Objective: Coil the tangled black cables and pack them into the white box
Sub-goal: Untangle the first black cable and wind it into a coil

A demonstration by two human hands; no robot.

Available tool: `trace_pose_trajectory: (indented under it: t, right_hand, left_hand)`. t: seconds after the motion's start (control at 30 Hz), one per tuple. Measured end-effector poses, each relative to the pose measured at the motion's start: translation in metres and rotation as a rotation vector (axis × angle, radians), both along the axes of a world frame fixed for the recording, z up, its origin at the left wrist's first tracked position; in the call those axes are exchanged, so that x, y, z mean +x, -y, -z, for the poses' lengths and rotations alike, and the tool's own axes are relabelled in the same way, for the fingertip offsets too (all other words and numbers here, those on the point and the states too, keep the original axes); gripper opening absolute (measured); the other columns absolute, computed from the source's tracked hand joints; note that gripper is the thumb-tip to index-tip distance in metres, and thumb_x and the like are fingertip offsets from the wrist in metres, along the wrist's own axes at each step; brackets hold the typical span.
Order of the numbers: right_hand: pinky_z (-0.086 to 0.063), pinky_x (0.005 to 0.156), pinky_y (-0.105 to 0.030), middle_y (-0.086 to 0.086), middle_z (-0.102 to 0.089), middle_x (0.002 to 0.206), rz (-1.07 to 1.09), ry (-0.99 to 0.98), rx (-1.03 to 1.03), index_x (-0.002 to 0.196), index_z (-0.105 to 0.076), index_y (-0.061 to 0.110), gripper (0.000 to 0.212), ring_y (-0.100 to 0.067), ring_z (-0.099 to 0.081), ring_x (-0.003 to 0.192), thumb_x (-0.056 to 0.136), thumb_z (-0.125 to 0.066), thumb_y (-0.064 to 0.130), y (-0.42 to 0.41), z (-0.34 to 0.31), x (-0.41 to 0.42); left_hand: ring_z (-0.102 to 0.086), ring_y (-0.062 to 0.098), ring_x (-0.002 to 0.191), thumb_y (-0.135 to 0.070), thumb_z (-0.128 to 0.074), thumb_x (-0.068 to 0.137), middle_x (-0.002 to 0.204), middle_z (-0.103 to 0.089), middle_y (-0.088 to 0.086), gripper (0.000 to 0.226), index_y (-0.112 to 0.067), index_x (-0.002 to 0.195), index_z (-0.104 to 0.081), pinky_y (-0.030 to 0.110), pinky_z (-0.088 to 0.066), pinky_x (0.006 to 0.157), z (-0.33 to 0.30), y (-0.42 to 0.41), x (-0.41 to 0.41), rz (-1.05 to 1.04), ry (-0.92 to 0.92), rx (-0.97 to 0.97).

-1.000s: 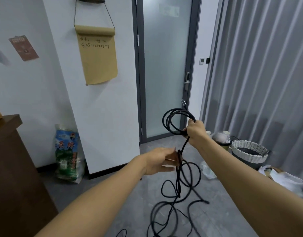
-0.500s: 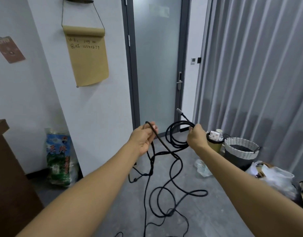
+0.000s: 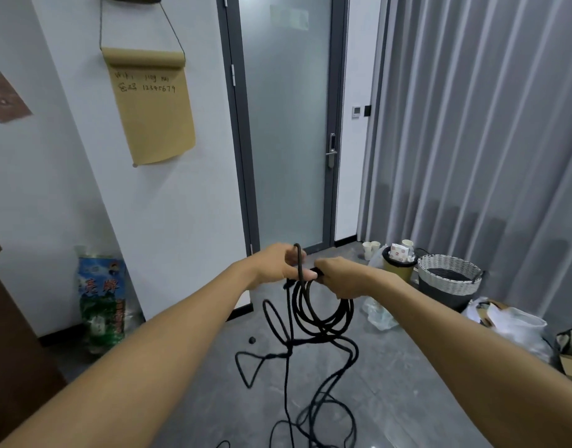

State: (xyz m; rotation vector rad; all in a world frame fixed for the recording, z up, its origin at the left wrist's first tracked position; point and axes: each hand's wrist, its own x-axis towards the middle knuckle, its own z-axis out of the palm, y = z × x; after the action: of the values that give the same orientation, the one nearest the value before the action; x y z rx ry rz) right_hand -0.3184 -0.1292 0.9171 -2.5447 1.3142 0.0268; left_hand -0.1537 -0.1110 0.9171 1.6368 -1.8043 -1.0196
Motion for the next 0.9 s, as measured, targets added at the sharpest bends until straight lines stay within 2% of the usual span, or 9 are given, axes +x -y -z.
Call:
trace_pose_trajectory:
  t: [0.1,0.2,0.27,0.37,0.47,0.63,0.73,0.8,0.9]
  right_hand:
    - [-0.034,0.064,-0.025,-0.001,-0.046,0.082,-0.042,-0.018,-0.022,0.092,-0.04,0.013,0.009,-0.019,-0.044,0.074,0.096,-0.035,0.007,-0.002,0.001,-0.003]
    - [-0.03,0.057,-0.021,0.004,-0.042,0.075,-0.054,0.017,-0.035,0.084,-0.039,0.017,0.017,-0.017,-0.043,0.072,0.095,-0.035,0.004,-0.002,0.004,-0.006]
    - [-0.033,0.064,-0.022,0.002,-0.047,0.083,-0.072,0.042,-0.023,0.091,-0.041,0.015,0.014,-0.019,-0.045,0.078,0.095,-0.036,0.003,-0.003,0.006,-0.007]
    - [-0.037,0.073,-0.026,-0.005,-0.056,0.1,-0.087,0.108,0.003,0.108,-0.05,0.01,0.02,-0.021,-0.051,0.087,0.094,-0.038,0.004,-0.003,0.011,-0.007]
    - [-0.036,0.065,-0.024,-0.006,-0.052,0.093,-0.056,0.114,-0.035,0.101,-0.049,0.009,0.015,-0.02,-0.048,0.083,0.094,-0.037,0.004,0.006,0.017,-0.009]
    - [-0.032,0.057,-0.023,-0.005,-0.048,0.08,-0.022,0.22,-0.042,0.087,-0.046,0.01,0.012,-0.018,-0.042,0.07,0.097,-0.039,0.01,0.015,0.022,-0.012]
    - [-0.036,0.06,-0.02,-0.004,-0.05,0.074,0.055,0.55,0.208,0.086,-0.054,0.008,0.015,-0.013,-0.043,0.065,0.095,-0.042,0.006,0.011,0.017,-0.015]
    - [-0.041,0.072,-0.026,-0.006,-0.058,0.084,0.107,0.765,0.472,0.098,-0.062,0.004,0.021,-0.016,-0.05,0.077,0.093,-0.042,0.004,0.009,0.013,-0.018]
    - [-0.042,0.077,-0.028,-0.004,-0.066,0.091,0.253,0.906,0.624,0.096,-0.066,0.009,0.027,-0.015,-0.057,0.084,0.095,-0.044,0.025,0.007,0.012,-0.01]
  left_hand:
    - [-0.055,0.019,0.114,-0.036,-0.072,0.079,0.117,-0.064,0.002,0.041,-0.015,0.114,-0.065,0.039,-0.036,0.109,-0.005,-0.003,-0.007,0.161,0.089,0.091]
    - [-0.052,0.019,0.113,-0.024,-0.063,0.089,0.111,-0.062,0.001,0.015,-0.019,0.102,-0.063,0.033,-0.033,0.107,-0.008,-0.005,-0.014,0.224,0.112,0.145]
    - [-0.051,0.017,0.106,-0.021,-0.06,0.09,0.101,-0.06,-0.004,0.003,-0.023,0.092,-0.06,0.031,-0.034,0.105,-0.009,-0.006,-0.018,0.251,0.158,0.15]
    - [-0.047,0.017,0.089,-0.02,-0.053,0.091,0.092,-0.052,-0.001,0.003,-0.018,0.09,-0.055,0.03,-0.039,0.09,-0.004,-0.005,-0.023,0.266,0.28,0.138]
    - [-0.036,0.015,0.069,-0.02,-0.049,0.091,0.075,-0.042,-0.001,0.013,-0.019,0.079,-0.045,0.028,-0.031,0.066,0.004,-0.005,-0.028,0.224,0.327,0.07]
    - [-0.056,0.006,0.071,-0.016,-0.041,0.097,0.079,-0.05,-0.004,0.016,-0.018,0.082,-0.046,0.021,-0.039,0.064,0.011,-0.009,-0.031,0.147,0.195,0.053]
    - [-0.049,0.012,0.064,-0.014,-0.037,0.096,0.073,-0.044,0.0,0.016,-0.016,0.082,-0.042,0.028,-0.039,0.062,0.011,-0.008,-0.03,0.056,0.217,-0.015]
    - [-0.04,0.014,0.063,-0.017,-0.037,0.097,0.072,-0.043,0.0,0.014,-0.015,0.084,-0.041,0.028,-0.034,0.059,0.01,-0.005,-0.027,0.031,0.348,-0.058]
    - [-0.053,0.021,0.075,-0.02,-0.038,0.098,0.085,-0.053,0.005,0.012,-0.013,0.094,-0.046,0.033,-0.043,0.067,0.009,0.0,-0.022,0.032,0.474,-0.079]
